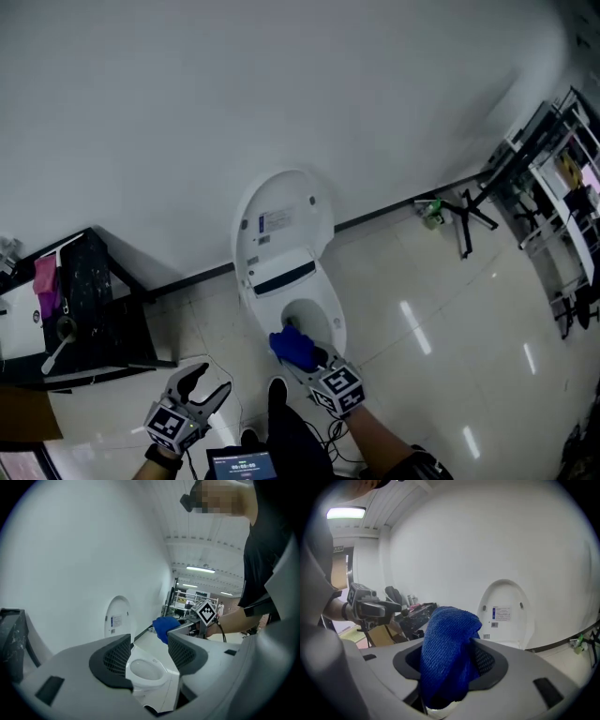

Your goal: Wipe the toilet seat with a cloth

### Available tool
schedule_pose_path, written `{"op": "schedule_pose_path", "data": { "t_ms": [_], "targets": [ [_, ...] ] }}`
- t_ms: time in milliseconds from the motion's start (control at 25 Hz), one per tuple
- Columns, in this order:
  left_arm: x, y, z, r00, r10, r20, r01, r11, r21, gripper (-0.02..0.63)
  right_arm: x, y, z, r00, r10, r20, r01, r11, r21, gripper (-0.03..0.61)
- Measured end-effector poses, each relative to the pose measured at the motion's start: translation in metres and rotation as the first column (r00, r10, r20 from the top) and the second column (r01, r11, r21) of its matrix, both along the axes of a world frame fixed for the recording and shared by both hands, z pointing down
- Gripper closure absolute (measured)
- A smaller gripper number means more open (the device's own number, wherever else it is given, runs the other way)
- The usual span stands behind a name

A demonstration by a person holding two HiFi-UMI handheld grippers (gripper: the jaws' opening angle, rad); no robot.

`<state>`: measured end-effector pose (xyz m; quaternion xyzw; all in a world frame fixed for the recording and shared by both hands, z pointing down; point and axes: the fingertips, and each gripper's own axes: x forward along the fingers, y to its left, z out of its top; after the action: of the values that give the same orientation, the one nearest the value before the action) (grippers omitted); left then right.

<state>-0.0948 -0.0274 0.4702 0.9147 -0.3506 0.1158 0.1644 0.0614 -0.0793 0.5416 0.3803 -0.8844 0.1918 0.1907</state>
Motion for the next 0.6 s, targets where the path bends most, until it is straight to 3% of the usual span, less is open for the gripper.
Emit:
{"op": "schedule_pose_path", "data": {
  "t_ms": [200,440,600],
  "targets": [
    [-0.023,0.075,-0.03,0.997,0.071,0.006,-0.071,0.994,0.088,0.36,-0.015,0.095,-0.06,0.998,0.061,0.032,-0.062,0.998,0.032,0.336],
    [-0.044,0.149,-0.047,0.991,0.131,0.003,-0.13,0.986,0.103,0.36,-0.029,0.188,-0.11,0.994,0.096,0.059,-0.099,0.993,0.068,0.336],
    [-0.048,0.176,-0.055,0.993,0.11,-0.032,-0.106,0.991,0.086,0.36,-0.024,0.227,-0.141,0.987,0.133,0.085,-0.141,0.985,0.098,0.336]
  ]
}}
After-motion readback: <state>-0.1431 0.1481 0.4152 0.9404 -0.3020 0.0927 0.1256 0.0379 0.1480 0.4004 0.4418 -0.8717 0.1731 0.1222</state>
